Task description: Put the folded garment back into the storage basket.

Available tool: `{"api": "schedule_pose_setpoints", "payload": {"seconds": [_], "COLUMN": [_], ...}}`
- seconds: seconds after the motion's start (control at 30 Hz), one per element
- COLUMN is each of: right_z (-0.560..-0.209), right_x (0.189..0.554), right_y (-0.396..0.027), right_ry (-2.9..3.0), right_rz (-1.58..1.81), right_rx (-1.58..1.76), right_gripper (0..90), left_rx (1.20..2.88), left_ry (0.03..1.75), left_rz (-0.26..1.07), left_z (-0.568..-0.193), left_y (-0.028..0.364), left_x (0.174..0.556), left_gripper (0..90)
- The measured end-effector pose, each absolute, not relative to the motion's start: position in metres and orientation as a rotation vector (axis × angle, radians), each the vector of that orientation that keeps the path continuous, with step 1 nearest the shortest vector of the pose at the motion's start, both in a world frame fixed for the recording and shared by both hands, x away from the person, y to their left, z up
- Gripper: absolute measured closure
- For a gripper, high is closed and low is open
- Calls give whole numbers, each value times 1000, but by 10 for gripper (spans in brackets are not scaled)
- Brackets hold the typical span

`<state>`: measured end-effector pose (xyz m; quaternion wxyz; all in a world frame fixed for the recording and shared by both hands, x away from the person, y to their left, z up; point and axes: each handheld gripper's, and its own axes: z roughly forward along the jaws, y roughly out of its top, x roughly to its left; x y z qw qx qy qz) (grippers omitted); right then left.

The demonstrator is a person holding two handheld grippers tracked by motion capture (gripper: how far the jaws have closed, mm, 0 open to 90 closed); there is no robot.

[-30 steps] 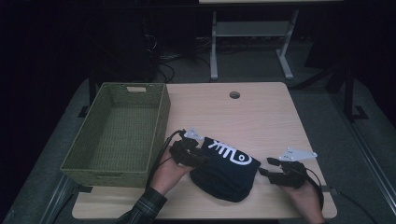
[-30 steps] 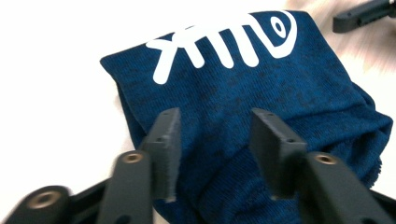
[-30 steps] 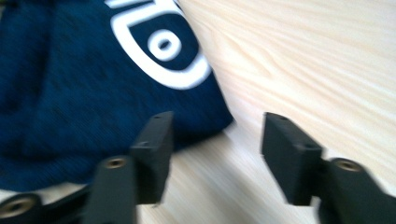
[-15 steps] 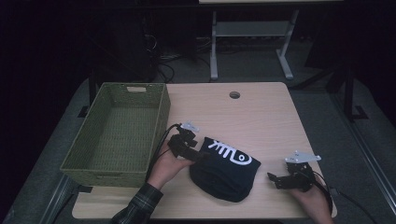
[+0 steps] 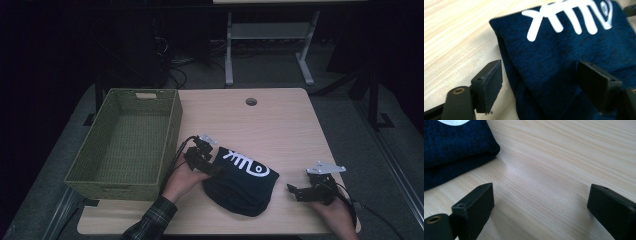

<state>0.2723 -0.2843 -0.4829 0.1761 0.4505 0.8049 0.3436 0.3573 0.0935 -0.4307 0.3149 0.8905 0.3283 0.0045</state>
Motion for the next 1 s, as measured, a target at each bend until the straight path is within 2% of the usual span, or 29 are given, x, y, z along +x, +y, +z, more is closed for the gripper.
{"api": "schedule_pose_setpoints", "payload": {"seconds": [0.57,0.73,1.0], "right_z": [-483,-483,-483], "right_x": [272,272,272], "right_y": [-284,-284,-284], "right_ry": [2280,2280,2280], "right_rz": [974,973,973], "right_rx": [1277,1277,1277], "right_gripper": [67,67,67], "left_rx": [2356,2361,2349], "left_ry": [887,869,843], "left_rz": [-77,-83,-127], "left_z": [-454,-453,-454], "left_y": [92,91,90], "left_x": [363,362,363], "left_gripper": [195,254,463]}}
